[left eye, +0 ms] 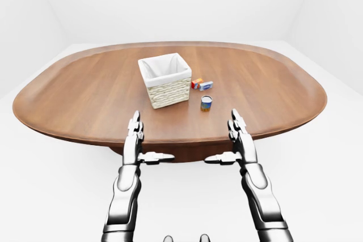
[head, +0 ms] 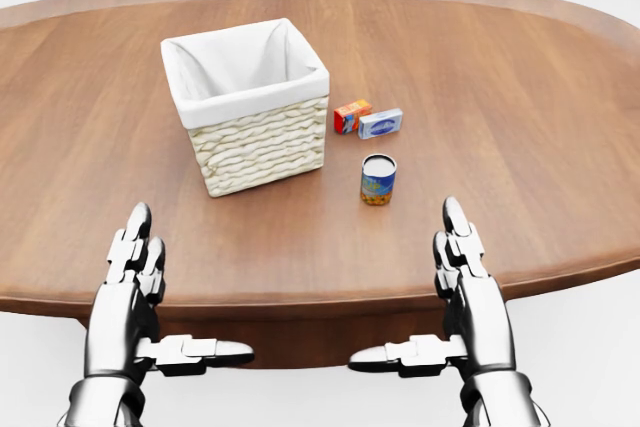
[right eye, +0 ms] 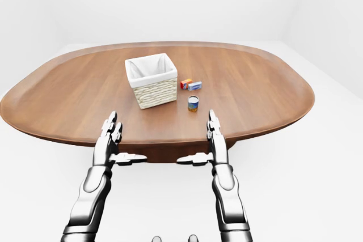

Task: Pick up the alphabet soup and put it in the basket.

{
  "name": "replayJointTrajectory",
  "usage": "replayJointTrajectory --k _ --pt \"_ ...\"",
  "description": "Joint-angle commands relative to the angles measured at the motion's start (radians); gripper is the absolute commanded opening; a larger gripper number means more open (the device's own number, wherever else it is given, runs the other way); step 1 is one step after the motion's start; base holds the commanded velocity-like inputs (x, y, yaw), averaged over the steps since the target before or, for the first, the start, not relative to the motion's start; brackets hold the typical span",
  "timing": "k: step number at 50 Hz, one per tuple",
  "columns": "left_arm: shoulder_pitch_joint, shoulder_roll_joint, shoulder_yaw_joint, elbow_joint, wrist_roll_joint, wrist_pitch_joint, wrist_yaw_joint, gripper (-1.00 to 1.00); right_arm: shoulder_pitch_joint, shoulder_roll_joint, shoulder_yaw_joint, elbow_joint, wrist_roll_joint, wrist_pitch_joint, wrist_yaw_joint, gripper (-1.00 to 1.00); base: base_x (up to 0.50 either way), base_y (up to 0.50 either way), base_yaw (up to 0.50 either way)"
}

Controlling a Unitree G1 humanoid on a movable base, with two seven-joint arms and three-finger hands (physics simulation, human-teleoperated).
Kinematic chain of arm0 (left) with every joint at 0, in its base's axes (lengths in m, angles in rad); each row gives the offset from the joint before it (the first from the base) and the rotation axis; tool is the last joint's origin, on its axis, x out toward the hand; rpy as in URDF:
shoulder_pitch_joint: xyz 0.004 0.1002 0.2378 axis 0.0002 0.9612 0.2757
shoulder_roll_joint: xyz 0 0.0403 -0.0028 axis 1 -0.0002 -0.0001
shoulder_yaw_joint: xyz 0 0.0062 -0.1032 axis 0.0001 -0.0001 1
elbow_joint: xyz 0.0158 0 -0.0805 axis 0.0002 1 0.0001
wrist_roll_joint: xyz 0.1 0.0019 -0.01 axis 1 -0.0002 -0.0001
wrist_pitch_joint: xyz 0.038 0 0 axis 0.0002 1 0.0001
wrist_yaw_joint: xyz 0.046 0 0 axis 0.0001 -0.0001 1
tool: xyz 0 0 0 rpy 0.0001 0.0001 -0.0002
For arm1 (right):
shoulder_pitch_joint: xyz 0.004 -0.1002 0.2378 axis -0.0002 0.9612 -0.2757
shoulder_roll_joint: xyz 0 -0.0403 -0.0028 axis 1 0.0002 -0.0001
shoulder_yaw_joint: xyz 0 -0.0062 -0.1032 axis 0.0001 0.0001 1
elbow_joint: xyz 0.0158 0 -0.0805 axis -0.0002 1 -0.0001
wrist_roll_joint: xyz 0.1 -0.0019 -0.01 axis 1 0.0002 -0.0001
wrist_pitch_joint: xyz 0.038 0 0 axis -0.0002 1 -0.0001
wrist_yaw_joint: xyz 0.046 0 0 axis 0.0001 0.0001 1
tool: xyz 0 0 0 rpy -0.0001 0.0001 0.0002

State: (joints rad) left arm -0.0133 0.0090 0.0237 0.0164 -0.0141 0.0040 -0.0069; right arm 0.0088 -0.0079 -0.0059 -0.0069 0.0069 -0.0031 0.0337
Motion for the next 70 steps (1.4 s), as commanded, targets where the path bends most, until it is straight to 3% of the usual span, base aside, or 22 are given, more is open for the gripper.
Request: replayJointTrajectory --k 1,3,6,15,19,24,27,30,35,39,48,50,70 --pt "-0.027 0.022 0.047 0.020 -0.040 0.027 -0.006 1.00 0.027 -0.009 -0.007 -0.030 0.010 -0.004 0.070 1.00 0.00 0.00 0.00" --pt "-0.018 0.023 0.046 -0.005 -0.044 0.040 -0.009 1.00 0.017 -0.007 -0.010 -0.017 0.004 0.007 0.062 1.00 0.00 0.00 0.00" --pt "-0.014 0.023 0.047 -0.014 -0.045 0.043 -0.011 1.00 0.015 -0.006 -0.010 -0.011 -0.003 0.000 0.052 1.00 0.00 0.00 0.00" --pt "0.025 0.021 0.060 -0.113 -0.071 0.062 -0.021 1.00 0.011 -0.008 -0.010 -0.012 0.003 0.025 0.062 1.00 0.00 0.00 0.00" --pt "0.059 0.011 0.063 -0.174 -0.068 0.024 -0.009 1.00 0.011 -0.008 -0.013 -0.020 0.014 0.040 0.069 1.00 0.00 0.00 0.00" --pt "0.100 0.005 0.078 -0.264 -0.110 0.024 -0.017 1.00 0.020 -0.007 -0.010 -0.028 0.015 0.031 0.070 1.00 0.00 0.00 0.00" --pt "0.145 -0.005 0.087 -0.348 -0.131 -0.005 -0.019 1.00 0.019 -0.009 -0.014 -0.035 0.021 0.040 0.074 1.00 0.00 0.00 0.00" --pt "0.184 -0.013 0.098 -0.420 -0.150 -0.015 -0.020 1.00 0.018 -0.009 -0.015 -0.037 0.020 0.043 0.075 1.00 0.00 0.00 0.00" --pt "0.269 -0.028 0.105 -0.571 -0.181 0.019 -0.053 1.00 0.014 -0.011 -0.017 -0.033 0.025 0.047 0.080 1.00 0.00 0.00 0.00" --pt "0.310 -0.042 0.114 -0.633 -0.174 0.004 -0.070 1.00 0.014 -0.010 -0.018 -0.036 0.026 0.054 0.080 1.00 0.00 0.00 0.00" --pt "0.372 -0.069 0.140 -0.735 -0.202 0.020 -0.121 1.00 0.013 -0.010 -0.020 -0.038 0.031 0.056 0.082 1.00 0.00 0.00 0.00" --pt "0.386 -0.076 0.142 -0.750 -0.204 0.014 -0.132 1.00 0.011 -0.011 -0.022 -0.038 0.033 0.058 0.081 1.00 0.00 0.00 0.00" --pt "0.403 -0.093 0.150 -0.774 -0.201 0.016 -0.155 1.00 0.010 -0.011 -0.021 -0.035 0.045 0.059 0.089 1.00 0.25 0.00 0.00"
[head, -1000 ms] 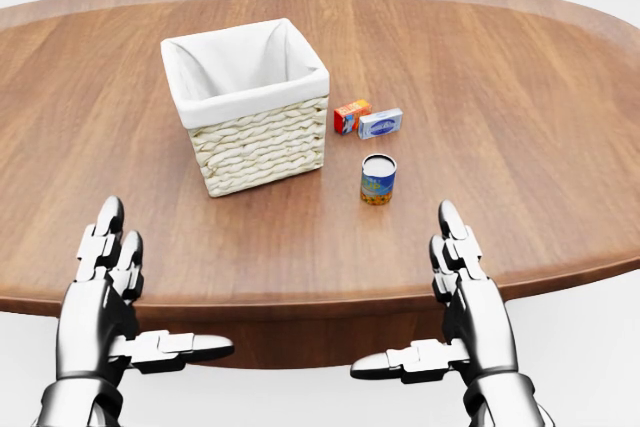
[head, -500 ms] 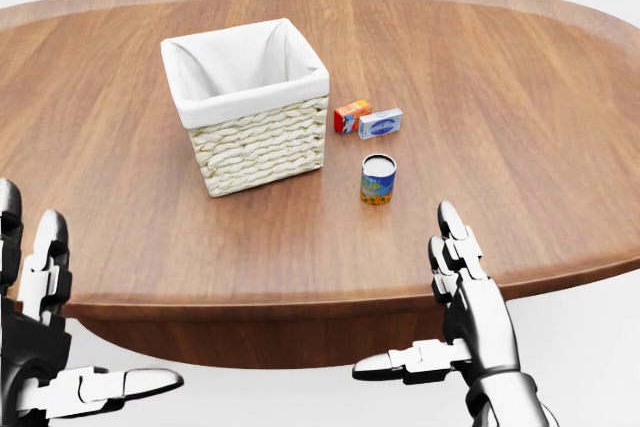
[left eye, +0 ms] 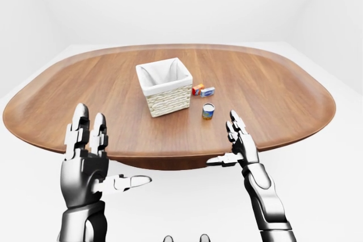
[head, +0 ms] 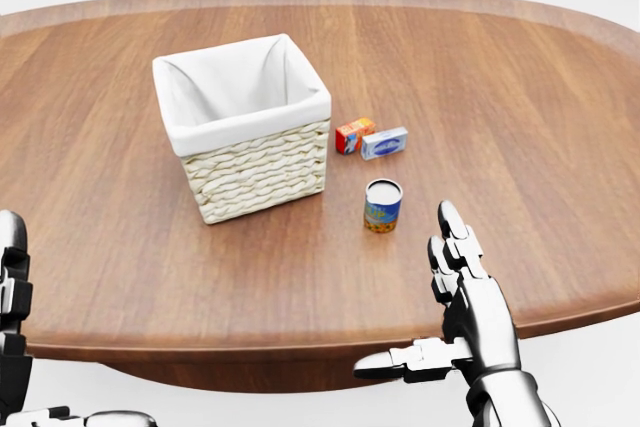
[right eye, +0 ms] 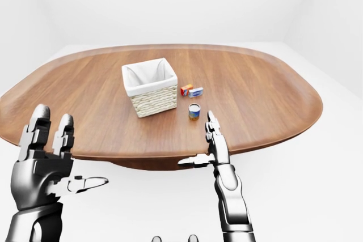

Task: Pick up the alphabet soup and put it in the basket.

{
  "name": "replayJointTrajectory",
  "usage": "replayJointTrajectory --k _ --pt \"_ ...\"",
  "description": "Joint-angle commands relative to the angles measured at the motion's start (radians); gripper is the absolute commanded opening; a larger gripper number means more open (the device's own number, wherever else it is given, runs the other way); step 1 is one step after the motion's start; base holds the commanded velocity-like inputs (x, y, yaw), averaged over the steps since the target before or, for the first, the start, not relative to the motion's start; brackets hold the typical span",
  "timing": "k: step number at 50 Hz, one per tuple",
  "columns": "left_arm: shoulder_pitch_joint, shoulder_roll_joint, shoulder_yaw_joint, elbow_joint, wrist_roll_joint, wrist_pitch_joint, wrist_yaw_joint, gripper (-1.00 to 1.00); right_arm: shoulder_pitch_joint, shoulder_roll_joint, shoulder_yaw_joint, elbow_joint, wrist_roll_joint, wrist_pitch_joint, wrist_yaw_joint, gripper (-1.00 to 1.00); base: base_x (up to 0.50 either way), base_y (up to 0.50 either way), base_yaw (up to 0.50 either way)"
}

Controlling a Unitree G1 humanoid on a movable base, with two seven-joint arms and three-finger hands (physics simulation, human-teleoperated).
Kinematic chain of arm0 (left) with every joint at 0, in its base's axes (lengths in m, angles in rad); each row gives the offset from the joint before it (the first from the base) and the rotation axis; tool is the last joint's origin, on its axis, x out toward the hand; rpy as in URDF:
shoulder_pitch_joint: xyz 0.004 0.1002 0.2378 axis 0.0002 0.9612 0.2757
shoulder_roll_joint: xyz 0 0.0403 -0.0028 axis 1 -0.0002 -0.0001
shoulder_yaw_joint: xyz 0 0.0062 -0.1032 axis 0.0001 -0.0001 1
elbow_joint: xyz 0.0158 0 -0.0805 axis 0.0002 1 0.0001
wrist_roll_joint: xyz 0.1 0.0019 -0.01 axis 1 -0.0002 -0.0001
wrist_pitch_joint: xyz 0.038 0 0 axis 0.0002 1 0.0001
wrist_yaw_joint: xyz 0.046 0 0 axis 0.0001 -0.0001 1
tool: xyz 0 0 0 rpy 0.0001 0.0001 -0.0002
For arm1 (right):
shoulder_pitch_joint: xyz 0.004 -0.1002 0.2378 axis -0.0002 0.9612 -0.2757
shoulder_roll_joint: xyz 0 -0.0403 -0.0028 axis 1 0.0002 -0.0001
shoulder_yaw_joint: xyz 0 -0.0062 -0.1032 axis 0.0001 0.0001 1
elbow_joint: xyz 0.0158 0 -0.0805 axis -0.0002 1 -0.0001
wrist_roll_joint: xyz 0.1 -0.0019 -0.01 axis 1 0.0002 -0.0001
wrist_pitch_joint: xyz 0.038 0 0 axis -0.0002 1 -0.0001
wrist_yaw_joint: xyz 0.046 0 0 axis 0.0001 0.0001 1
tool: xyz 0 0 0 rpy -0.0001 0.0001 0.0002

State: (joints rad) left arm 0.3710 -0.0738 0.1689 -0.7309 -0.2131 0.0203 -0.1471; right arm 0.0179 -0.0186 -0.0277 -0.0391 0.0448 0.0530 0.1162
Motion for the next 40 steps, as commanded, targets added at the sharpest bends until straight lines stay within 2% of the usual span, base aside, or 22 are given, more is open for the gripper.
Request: replayJointTrajectory --k 1,21,23,40 --pt "0.020 -0.011 0.005 -0.028 -0.003 -0.001 -0.016 1.00 0.001 0.000 0.001 -0.003 0.005 0.003 0.004 1.00 0.32 0.00 0.00" --pt "0.026 -0.014 0.002 -0.037 0.005 -0.001 -0.015 1.00 0.000 0.000 0.001 -0.003 0.012 0.002 0.011 1.00 0.33 0.00 0.00" --pt "0.037 -0.017 -0.003 -0.041 0.007 -0.010 -0.018 1.00 0.006 0.000 0.002 -0.014 0.011 0.005 0.011 1.00 0.33 0.00 0.00" --pt "0.039 -0.014 -0.006 -0.039 0.010 -0.011 -0.020 1.00 0.006 0.000 0.000 -0.015 0.012 0.005 0.011 1.00 0.32 0.00 0.00"
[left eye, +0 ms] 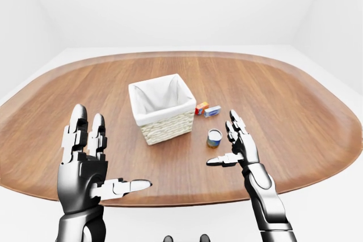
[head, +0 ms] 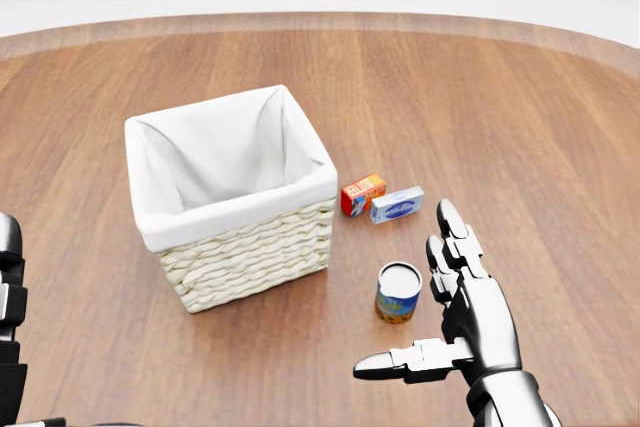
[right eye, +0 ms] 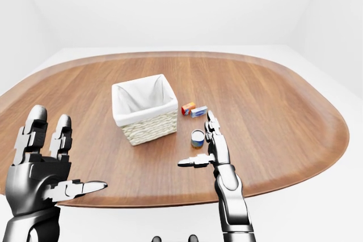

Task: Pick up the alphabet soup and put it in the basket.

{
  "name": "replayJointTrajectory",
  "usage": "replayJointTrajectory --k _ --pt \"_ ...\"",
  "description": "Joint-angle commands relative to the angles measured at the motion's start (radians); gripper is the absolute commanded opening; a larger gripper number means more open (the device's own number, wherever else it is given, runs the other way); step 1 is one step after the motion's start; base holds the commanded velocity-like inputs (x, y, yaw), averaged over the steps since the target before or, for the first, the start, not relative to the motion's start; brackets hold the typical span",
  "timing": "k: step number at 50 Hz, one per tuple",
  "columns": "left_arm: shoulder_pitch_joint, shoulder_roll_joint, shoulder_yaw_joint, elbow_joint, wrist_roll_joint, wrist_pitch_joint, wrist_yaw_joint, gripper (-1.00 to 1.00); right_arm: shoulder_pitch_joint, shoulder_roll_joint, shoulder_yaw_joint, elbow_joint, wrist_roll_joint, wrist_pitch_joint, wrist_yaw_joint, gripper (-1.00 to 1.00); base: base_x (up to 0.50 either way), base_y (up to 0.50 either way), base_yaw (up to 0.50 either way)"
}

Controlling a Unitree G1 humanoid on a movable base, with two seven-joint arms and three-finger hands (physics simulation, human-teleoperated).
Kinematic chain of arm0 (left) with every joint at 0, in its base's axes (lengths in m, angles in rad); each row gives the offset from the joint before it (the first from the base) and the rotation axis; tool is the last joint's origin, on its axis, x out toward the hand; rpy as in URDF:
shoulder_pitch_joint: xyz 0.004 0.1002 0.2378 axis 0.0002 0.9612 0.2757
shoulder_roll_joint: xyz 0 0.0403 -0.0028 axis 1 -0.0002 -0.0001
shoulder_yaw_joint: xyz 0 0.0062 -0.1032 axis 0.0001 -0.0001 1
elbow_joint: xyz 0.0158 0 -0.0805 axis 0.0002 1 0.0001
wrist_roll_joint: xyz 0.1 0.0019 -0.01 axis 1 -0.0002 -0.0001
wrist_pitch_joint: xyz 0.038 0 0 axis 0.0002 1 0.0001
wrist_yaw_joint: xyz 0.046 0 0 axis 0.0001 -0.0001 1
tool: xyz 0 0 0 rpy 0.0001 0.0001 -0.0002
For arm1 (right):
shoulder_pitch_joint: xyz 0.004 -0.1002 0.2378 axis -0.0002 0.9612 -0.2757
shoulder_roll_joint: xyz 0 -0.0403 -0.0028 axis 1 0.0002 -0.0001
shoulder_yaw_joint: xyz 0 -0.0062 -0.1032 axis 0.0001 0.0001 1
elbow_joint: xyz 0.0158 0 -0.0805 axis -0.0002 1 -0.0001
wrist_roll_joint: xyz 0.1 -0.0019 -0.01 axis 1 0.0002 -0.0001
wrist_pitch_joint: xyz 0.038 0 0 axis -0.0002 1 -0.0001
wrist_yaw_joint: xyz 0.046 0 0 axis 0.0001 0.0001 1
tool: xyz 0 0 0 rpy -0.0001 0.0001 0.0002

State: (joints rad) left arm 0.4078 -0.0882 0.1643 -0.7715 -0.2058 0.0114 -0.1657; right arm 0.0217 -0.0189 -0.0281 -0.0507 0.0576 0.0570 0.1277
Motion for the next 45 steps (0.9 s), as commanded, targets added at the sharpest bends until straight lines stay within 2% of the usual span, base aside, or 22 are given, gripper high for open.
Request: replayJointTrajectory --k 1,6,22,34,35,40,43,45 --pt "0.003 0.001 -0.001 0.000 0.001 -0.002 -0.002 1.00 0.003 0.000 0.001 -0.004 -0.002 0.001 0.000 1.00 0.32 0.00 0.00" --pt "0.008 -0.001 -0.002 -0.003 0.000 -0.004 -0.005 1.00 0.007 0.001 0.005 -0.009 -0.003 0.001 0.002 1.00 0.33 0.00 0.00" --pt "0.007 0.000 0.005 -0.013 -0.009 0.014 -0.006 1.00 0.006 0.001 0.007 -0.002 -0.005 -0.006 0.007 1.00 0.33 0.00 0.00" --pt "0.006 -0.003 0.006 -0.011 -0.008 0.013 -0.011 1.00 0.003 0.002 0.008 0.007 -0.005 -0.010 0.007 1.00 0.32 0.00 0.00" --pt "0.007 -0.002 0.012 -0.018 -0.015 0.019 -0.012 1.00 -0.005 0.001 0.007 0.023 -0.006 -0.023 0.009 1.00 0.00 0.00 0.00" --pt "0.001 -0.004 0.017 -0.017 -0.018 0.029 -0.016 1.00 -0.009 0.000 0.003 0.026 -0.008 -0.028 0.003 1.00 0.00 0.00 0.00" --pt "-0.003 -0.004 0.021 -0.019 -0.021 0.039 -0.017 1.00 -0.024 -0.002 0.002 0.080 -0.023 -0.058 -0.005 1.00 0.00 0.00 0.00" --pt "-0.004 -0.004 0.021 -0.019 -0.021 0.043 -0.018 1.00 -0.033 -0.007 -0.007 0.130 -0.018 -0.098 0.002 1.00 0.00 0.00 0.00"
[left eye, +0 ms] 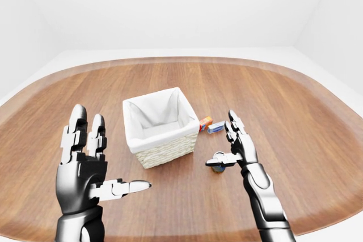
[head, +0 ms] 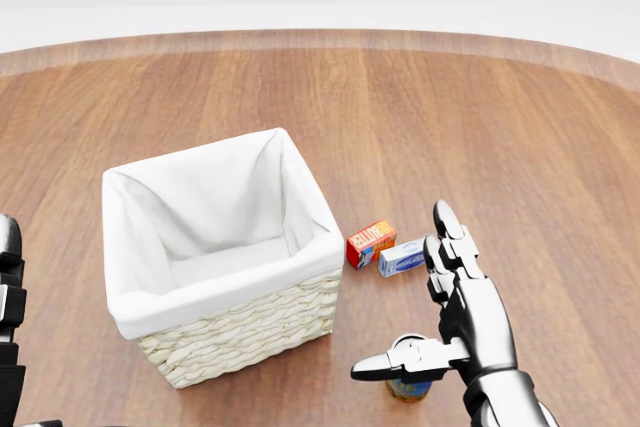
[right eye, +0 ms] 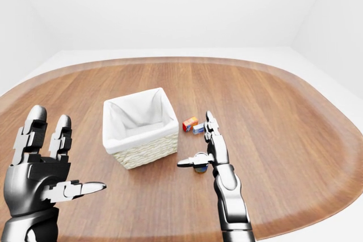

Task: Pick up the alphabet soup and put it in the basket.

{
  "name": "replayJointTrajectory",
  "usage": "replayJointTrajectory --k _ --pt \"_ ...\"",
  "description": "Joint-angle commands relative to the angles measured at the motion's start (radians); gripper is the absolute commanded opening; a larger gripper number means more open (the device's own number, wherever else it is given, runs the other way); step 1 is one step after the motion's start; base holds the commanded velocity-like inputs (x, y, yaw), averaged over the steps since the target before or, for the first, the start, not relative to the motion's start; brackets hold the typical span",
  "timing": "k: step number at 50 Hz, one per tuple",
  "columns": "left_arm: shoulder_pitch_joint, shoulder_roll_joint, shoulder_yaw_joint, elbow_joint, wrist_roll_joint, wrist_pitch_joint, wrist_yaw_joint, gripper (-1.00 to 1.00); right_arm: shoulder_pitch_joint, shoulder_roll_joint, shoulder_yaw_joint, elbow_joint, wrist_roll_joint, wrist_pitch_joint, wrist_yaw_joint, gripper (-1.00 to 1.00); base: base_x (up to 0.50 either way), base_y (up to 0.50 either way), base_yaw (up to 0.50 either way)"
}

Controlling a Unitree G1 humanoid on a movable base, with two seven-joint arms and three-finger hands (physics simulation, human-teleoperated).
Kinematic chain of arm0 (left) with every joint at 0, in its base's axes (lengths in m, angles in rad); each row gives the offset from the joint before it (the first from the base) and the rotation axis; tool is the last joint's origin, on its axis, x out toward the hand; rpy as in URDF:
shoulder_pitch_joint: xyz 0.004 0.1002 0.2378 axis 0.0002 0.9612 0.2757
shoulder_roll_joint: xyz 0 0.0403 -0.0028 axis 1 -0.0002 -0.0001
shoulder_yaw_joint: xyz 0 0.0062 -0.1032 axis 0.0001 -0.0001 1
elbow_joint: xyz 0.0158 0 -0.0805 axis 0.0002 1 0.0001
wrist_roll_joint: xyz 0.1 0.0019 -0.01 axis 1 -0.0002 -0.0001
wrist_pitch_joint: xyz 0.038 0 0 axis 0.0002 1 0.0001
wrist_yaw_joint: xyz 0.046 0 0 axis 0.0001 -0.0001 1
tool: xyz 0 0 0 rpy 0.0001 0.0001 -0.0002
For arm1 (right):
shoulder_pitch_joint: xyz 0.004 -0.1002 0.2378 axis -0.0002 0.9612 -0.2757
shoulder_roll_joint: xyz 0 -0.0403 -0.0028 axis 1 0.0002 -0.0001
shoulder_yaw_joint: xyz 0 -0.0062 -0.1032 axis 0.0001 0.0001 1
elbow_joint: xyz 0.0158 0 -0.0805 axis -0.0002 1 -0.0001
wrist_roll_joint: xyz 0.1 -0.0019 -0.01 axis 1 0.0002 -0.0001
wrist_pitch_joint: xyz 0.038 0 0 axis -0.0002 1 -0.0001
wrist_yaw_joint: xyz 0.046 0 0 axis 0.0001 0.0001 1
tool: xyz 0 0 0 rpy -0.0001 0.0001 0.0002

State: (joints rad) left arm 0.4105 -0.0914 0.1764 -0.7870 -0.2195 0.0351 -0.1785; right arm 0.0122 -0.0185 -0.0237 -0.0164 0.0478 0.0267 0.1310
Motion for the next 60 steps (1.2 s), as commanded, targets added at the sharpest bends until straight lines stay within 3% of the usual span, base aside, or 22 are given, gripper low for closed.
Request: replayJointTrajectory --k 1,3,10,35,47,60 --pt "-0.007 -0.002 0.006 -0.002 -0.005 0.020 -0.005 1.00 -0.029 -0.010 -0.014 0.118 -0.019 -0.079 -0.009 1.00 0.00 0.00 0.00" --pt "-0.009 -0.002 -0.007 0.009 0.008 0.012 -0.002 1.00 -0.053 -0.017 -0.023 0.200 -0.031 -0.114 -0.015 1.00 0.00 0.00 0.00" --pt "-0.026 0.010 -0.018 0.032 0.019 0.011 0.017 1.00 -0.116 -0.044 -0.054 0.396 -0.046 -0.114 -0.030 1.00 0.00 0.00 0.00" --pt "-0.054 0.021 -0.009 0.056 0.021 0.021 0.030 1.00 -0.236 -0.058 -0.048 0.684 -0.065 -0.114 -0.056 1.00 0.00 0.00 0.00" --pt "-0.030 0.015 -0.019 0.040 0.024 0.009 0.023 1.00 -0.236 -0.061 -0.044 0.707 -0.068 -0.114 -0.058 1.00 0.00 0.00 0.00" --pt "-0.021 0.014 -0.022 0.025 0.020 0.015 0.021 1.00 -0.225 -0.071 -0.046 0.780 -0.094 -0.114 -0.069 1.00 0.00 0.00 0.00"
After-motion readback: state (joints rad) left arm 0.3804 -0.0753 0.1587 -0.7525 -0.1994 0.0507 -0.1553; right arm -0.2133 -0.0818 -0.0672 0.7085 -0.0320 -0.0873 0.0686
